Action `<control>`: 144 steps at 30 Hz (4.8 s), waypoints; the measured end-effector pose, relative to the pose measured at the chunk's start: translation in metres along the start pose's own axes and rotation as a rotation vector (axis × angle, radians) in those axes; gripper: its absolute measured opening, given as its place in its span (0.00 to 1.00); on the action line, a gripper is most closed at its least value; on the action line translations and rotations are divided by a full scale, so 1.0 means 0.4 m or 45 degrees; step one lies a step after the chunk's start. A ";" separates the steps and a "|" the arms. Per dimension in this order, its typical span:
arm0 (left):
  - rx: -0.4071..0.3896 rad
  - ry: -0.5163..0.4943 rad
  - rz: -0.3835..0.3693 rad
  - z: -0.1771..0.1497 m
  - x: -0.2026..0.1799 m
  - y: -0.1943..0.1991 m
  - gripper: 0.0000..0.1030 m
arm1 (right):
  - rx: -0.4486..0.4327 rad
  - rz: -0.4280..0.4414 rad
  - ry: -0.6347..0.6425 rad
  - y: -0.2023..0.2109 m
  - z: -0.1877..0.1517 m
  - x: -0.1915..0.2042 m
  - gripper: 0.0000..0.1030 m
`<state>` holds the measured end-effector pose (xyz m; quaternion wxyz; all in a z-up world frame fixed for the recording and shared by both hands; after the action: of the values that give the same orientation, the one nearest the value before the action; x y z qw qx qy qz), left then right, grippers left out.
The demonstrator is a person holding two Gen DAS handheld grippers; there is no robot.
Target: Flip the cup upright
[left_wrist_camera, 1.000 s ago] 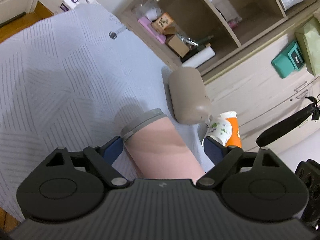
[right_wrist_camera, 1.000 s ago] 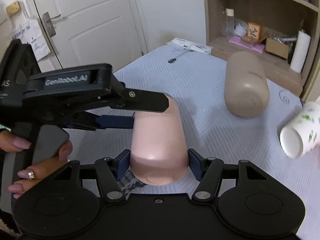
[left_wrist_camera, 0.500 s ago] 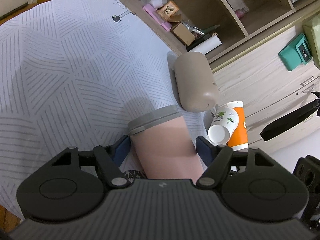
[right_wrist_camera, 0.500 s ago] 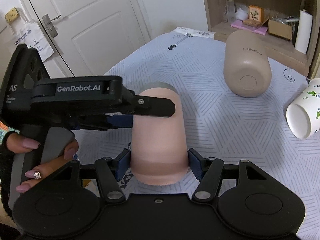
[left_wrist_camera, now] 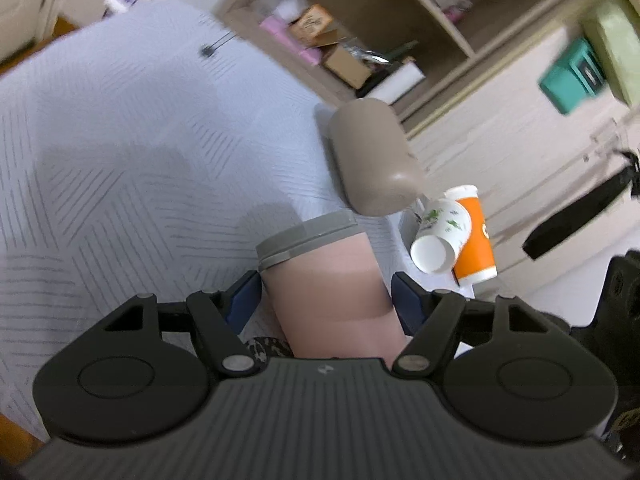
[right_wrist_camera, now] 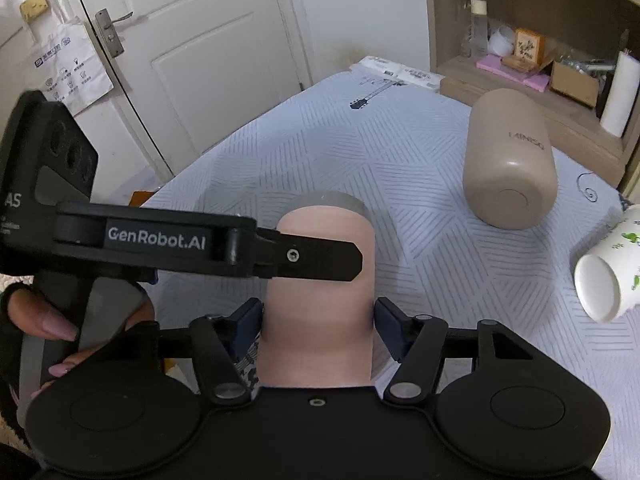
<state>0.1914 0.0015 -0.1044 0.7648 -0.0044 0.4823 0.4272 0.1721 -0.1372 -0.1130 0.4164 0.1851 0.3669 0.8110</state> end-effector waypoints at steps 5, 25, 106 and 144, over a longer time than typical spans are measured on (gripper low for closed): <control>-0.027 -0.209 0.021 -0.020 -0.067 0.019 0.65 | -0.055 -0.003 -0.032 0.032 -0.023 -0.005 0.65; -0.020 -0.660 0.079 -0.092 -0.225 0.017 0.65 | -0.356 -0.157 0.006 0.107 -0.121 -0.006 0.65; -0.222 -0.742 0.229 -0.062 -0.251 0.230 0.76 | -0.733 -0.712 -0.236 0.322 -0.191 -0.020 0.84; -0.285 -0.788 0.347 -0.096 -0.226 0.272 1.00 | -0.754 -0.898 -0.375 0.343 -0.223 -0.018 1.00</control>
<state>0.0765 -0.0042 -0.0136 0.8054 0.1060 0.1741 0.5566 0.0482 -0.2350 -0.0693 0.7483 0.0360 0.0979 0.6552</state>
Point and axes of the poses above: each gripper's, at about its wrist camera, not at the fingertips, and y roughly against the way its jaws point, x to its left, z to its top, the point moved 6 cm from there along -y, roughly the way its jaws point, and after that the axes turned 12 degrees about -z, right-handed, at the moved point
